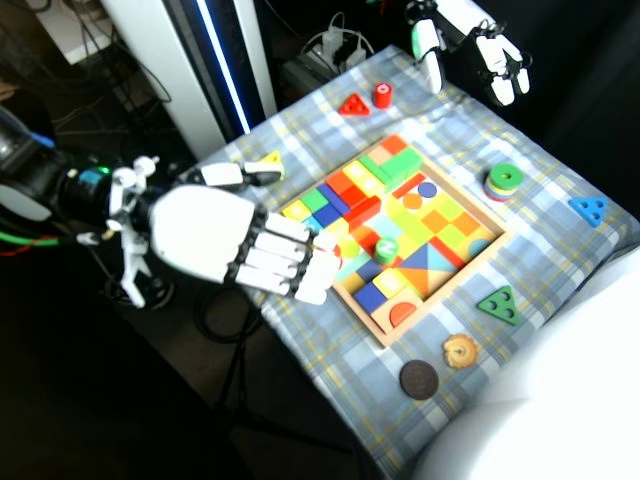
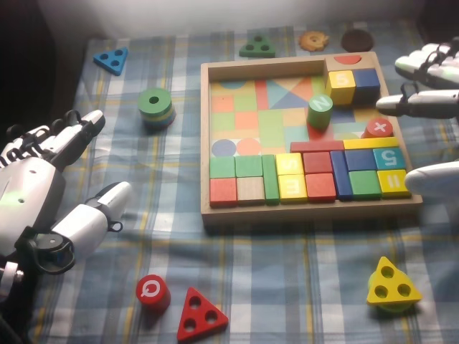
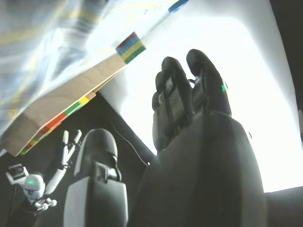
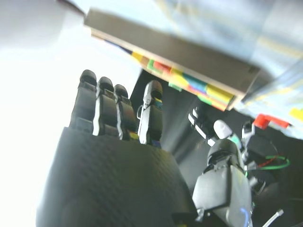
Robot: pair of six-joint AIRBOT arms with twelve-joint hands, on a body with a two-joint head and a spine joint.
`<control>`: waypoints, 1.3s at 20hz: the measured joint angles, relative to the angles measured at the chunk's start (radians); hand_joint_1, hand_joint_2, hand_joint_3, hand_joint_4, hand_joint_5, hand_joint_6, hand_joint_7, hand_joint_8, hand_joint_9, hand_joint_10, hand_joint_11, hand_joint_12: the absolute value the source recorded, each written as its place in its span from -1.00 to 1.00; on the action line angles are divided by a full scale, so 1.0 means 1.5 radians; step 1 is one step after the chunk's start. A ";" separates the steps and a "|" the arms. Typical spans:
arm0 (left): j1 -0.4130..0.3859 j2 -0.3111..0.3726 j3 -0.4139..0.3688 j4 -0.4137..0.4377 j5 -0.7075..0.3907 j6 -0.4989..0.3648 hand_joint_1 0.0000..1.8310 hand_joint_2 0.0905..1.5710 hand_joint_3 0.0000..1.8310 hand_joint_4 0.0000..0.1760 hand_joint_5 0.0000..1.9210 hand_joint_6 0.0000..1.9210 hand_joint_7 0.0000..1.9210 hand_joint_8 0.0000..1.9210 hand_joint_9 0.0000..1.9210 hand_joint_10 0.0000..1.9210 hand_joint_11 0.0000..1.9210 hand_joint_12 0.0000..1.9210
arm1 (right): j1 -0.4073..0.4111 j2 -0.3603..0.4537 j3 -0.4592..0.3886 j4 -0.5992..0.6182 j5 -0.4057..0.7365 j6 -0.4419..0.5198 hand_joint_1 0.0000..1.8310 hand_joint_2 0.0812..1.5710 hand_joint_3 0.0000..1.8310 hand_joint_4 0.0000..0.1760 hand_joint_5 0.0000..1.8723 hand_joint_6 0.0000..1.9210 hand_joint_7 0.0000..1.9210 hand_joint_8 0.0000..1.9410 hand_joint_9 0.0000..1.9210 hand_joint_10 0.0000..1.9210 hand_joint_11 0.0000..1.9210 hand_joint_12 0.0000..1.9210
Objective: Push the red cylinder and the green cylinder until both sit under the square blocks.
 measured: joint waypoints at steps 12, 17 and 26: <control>0.000 -0.001 0.000 0.001 0.002 0.000 -0.43 0.62 -1.00 -0.57 -0.67 -1.00 -0.58 -1.00 -0.58 -1.00 -1.00 -0.44 | 0.108 -0.119 0.093 -0.069 -0.059 -0.001 -1.00 0.13 -0.98 0.15 -0.57 -0.98 -1.00 -1.00 -1.00 -1.00 -1.00 -1.00; 0.000 -0.001 0.000 0.002 0.002 0.000 -0.42 0.64 -1.00 -0.53 -0.67 -1.00 -0.59 -1.00 -0.60 -1.00 -1.00 -0.55 | 0.115 -0.152 0.124 -0.070 -0.095 0.001 -1.00 0.12 -0.99 0.26 -0.60 -1.00 -1.00 -1.00 -1.00 -1.00 -1.00 -1.00; 0.000 -0.001 0.000 0.002 0.002 0.000 -0.44 0.65 -1.00 -0.61 -0.68 -1.00 -0.59 -1.00 -0.61 -1.00 -1.00 -0.52 | 0.120 -0.170 0.148 -0.076 -0.123 0.004 -1.00 0.22 -0.97 -0.16 -0.59 -0.99 -0.99 -1.00 -1.00 -1.00 -1.00 -1.00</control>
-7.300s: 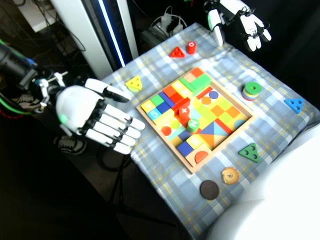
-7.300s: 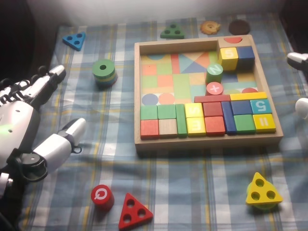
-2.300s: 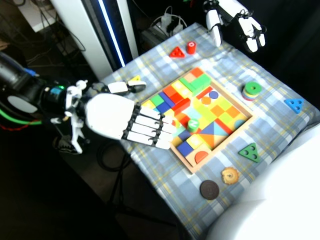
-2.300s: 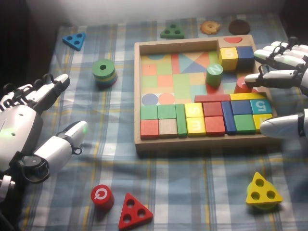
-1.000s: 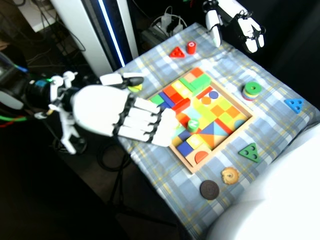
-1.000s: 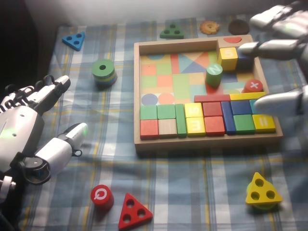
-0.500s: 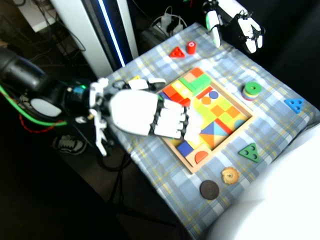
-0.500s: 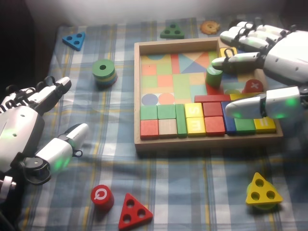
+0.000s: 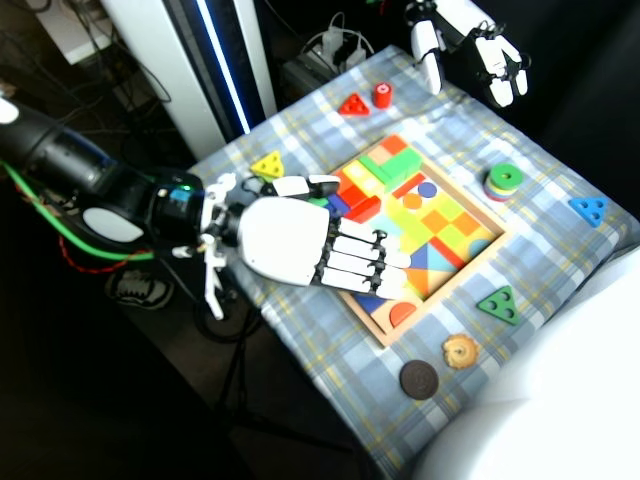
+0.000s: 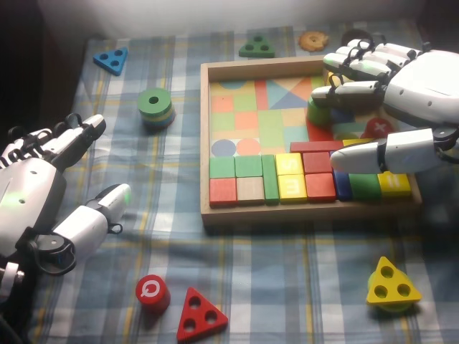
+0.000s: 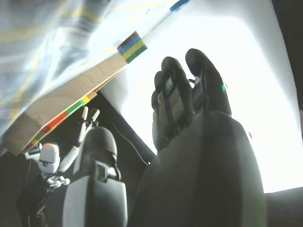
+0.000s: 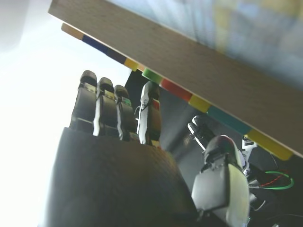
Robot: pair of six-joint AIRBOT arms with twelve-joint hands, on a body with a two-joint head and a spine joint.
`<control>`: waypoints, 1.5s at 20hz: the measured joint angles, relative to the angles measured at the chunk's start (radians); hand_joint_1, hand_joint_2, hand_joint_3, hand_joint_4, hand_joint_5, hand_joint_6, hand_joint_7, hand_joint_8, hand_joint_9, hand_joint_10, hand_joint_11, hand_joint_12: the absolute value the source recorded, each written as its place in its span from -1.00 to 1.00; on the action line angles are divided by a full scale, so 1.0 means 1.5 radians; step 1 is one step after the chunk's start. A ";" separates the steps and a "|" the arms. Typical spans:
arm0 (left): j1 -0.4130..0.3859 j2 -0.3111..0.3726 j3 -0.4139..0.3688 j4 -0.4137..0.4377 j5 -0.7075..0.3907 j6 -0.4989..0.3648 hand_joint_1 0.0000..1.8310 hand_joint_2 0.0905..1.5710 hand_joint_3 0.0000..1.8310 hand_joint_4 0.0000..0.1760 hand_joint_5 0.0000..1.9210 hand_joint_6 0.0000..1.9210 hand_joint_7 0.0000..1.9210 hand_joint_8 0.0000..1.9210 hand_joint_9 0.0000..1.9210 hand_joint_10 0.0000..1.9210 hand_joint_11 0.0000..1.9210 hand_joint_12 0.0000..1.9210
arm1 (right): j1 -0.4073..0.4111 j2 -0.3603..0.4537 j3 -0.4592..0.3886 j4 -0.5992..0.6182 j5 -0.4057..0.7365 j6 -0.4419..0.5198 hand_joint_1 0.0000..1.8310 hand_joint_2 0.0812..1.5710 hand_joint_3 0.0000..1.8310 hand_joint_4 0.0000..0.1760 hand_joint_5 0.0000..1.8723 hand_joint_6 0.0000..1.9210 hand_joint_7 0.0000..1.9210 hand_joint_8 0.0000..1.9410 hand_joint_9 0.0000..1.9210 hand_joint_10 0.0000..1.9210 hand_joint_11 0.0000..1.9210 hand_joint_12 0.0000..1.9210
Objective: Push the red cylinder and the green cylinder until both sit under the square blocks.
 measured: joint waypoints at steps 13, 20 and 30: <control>0.000 0.000 0.000 0.001 0.000 0.000 -0.40 0.63 -1.00 -0.66 -0.65 -1.00 -0.56 -1.00 -0.56 -0.99 -1.00 -0.34 | -0.021 0.088 -0.084 -0.028 -0.021 0.006 -1.00 0.14 -1.00 -0.29 -0.56 -0.99 -0.99 -1.00 -1.00 -1.00 -1.00 -1.00; 0.000 0.000 0.000 -0.002 0.000 0.000 -0.38 0.63 -1.00 -0.79 -0.64 -1.00 -0.55 -0.99 -0.56 -0.99 -1.00 -0.35 | -0.037 0.119 -0.109 -0.022 -0.021 0.006 -1.00 0.13 -1.00 0.36 -0.60 -1.00 -1.00 -1.00 -1.00 -1.00 -1.00 -1.00; 0.002 0.000 0.000 -0.004 0.001 0.000 -0.35 0.62 -1.00 -0.85 -0.63 -0.99 -0.55 -1.00 -0.54 -0.98 -1.00 -0.28 | -0.037 0.125 -0.117 -0.019 -0.006 0.006 -1.00 0.12 -1.00 0.41 -0.63 -1.00 -1.00 -1.00 -1.00 -1.00 -1.00 -1.00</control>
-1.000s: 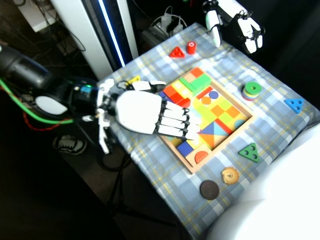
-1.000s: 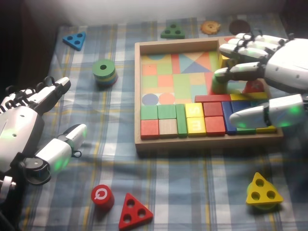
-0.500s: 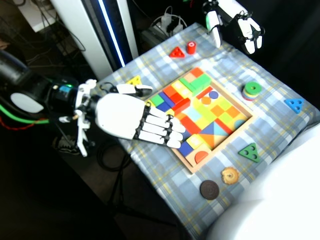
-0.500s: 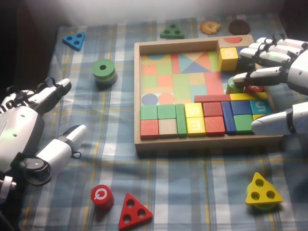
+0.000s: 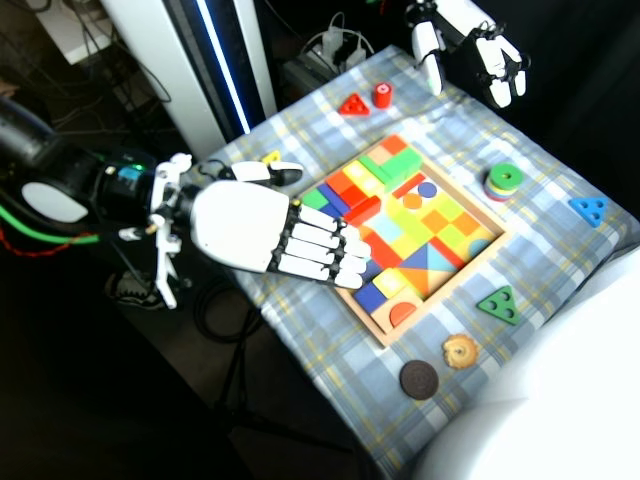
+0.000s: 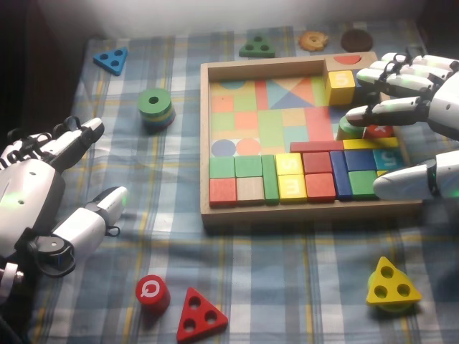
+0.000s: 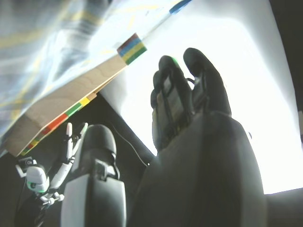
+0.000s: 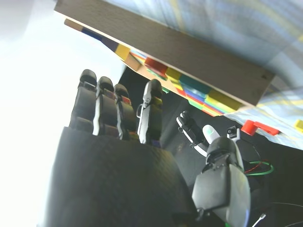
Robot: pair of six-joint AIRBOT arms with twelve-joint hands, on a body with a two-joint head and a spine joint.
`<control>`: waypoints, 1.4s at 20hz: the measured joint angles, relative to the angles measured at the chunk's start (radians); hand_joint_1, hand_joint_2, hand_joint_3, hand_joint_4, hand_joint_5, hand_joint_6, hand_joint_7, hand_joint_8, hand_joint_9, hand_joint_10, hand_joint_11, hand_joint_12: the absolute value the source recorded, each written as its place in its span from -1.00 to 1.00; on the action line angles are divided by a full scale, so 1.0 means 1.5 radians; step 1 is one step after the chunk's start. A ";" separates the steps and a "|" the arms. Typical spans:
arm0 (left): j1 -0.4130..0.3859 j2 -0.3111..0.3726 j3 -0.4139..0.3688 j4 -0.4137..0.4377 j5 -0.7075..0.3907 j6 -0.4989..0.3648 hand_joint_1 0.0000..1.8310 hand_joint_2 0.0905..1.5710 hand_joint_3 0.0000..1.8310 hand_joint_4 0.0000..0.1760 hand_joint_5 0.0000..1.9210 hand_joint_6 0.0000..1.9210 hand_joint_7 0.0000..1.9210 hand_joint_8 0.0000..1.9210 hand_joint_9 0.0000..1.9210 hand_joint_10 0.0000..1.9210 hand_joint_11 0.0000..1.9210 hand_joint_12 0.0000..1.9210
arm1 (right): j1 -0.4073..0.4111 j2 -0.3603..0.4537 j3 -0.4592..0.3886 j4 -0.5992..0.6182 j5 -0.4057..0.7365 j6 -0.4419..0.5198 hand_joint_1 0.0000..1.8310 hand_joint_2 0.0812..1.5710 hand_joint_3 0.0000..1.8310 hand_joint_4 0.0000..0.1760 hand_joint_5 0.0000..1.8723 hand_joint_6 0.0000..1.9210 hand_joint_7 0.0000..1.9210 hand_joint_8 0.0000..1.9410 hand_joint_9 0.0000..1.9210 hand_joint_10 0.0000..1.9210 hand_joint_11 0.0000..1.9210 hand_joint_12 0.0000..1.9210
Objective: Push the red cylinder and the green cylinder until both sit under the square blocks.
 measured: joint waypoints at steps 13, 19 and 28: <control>0.005 0.000 0.000 0.000 0.002 0.000 -0.29 0.61 -1.00 -1.00 -0.61 -0.99 -0.54 -1.00 -0.54 -0.99 -1.00 -0.28 | -0.146 0.037 -0.063 0.210 0.223 -0.020 -1.00 0.39 -0.98 0.22 -0.70 -1.00 -0.82 -0.99 -0.89 -0.98 -0.93 -0.96; 0.004 0.000 -0.004 0.001 -0.004 0.000 -0.31 0.62 -1.00 -1.00 -0.60 -1.00 -0.52 -1.00 -0.53 -0.99 -1.00 -0.32 | -0.288 0.049 -0.151 0.408 0.429 -0.118 -1.00 0.44 -1.00 -0.58 -0.66 -1.00 -0.76 -0.99 -0.89 -1.00 -0.97 -0.97; 0.007 -0.011 -0.005 -0.014 -0.017 -0.011 -0.38 0.64 -1.00 -0.83 -0.64 -1.00 -0.56 -1.00 -0.58 -0.99 -1.00 -0.53 | -0.350 -0.003 -0.176 0.546 0.580 -0.120 -1.00 0.58 -1.00 -0.85 -0.63 -1.00 -0.64 -1.00 -0.66 -0.99 -0.67 -0.89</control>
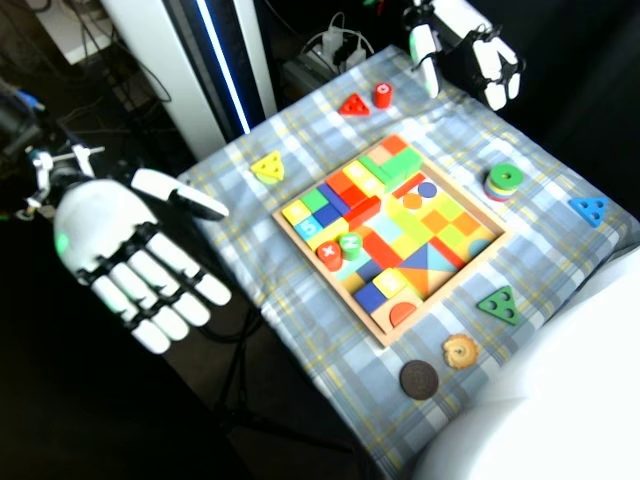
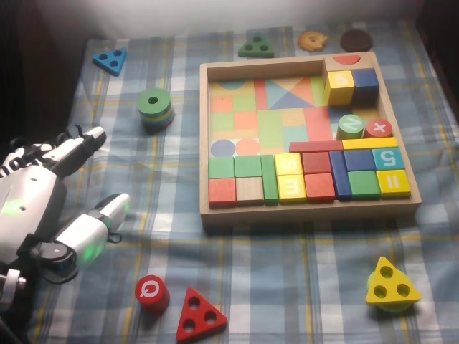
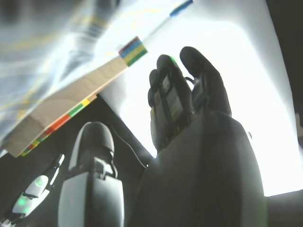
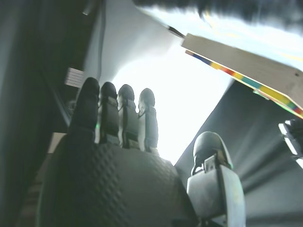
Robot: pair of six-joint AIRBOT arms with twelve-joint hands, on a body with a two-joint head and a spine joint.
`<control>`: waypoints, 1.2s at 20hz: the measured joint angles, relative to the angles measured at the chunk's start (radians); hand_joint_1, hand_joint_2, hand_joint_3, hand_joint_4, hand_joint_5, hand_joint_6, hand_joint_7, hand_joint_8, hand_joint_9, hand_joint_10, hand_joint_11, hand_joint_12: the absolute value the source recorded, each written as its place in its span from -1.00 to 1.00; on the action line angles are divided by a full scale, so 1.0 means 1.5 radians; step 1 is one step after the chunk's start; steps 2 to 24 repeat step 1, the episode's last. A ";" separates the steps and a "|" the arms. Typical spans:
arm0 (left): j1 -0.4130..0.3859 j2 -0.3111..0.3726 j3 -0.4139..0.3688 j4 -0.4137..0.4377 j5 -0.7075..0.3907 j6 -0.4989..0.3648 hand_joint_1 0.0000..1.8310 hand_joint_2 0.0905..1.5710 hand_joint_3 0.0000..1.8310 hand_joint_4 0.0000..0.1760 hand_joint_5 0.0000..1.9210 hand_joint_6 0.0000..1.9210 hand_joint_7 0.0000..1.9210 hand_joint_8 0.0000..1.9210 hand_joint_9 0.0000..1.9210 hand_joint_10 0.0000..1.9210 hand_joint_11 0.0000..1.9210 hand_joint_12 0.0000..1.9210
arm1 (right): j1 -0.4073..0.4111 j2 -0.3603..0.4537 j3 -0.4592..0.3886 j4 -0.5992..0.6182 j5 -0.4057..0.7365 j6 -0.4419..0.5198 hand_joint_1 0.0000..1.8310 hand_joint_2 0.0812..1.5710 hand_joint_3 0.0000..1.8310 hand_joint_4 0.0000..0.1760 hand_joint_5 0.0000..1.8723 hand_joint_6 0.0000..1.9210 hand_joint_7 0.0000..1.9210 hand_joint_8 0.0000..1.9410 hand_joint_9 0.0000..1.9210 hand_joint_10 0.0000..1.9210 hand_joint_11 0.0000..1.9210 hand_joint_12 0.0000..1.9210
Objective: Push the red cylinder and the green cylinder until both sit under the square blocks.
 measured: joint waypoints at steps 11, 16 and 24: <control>0.002 0.000 -0.001 -0.007 -0.006 -0.001 -0.38 0.64 -1.00 -0.83 -0.64 -1.00 -0.56 -1.00 -0.58 -0.99 -1.00 -0.53 | 0.000 -0.015 -0.003 0.010 0.013 0.001 -1.00 0.58 -1.00 -0.85 -0.63 -1.00 -0.64 -1.00 -0.66 -0.99 -0.67 -0.89; 0.002 0.000 -0.001 -0.007 -0.006 -0.001 -0.38 0.64 -1.00 -0.83 -0.64 -1.00 -0.56 -1.00 -0.58 -0.99 -1.00 -0.53 | 0.000 -0.015 -0.003 0.010 0.013 0.001 -1.00 0.58 -1.00 -0.85 -0.63 -1.00 -0.64 -1.00 -0.66 -0.99 -0.67 -0.89; 0.002 0.000 -0.001 -0.007 -0.006 -0.001 -0.38 0.64 -1.00 -0.83 -0.64 -1.00 -0.56 -1.00 -0.58 -0.99 -1.00 -0.53 | 0.000 -0.015 -0.003 0.010 0.013 0.001 -1.00 0.58 -1.00 -0.85 -0.63 -1.00 -0.64 -1.00 -0.66 -0.99 -0.67 -0.89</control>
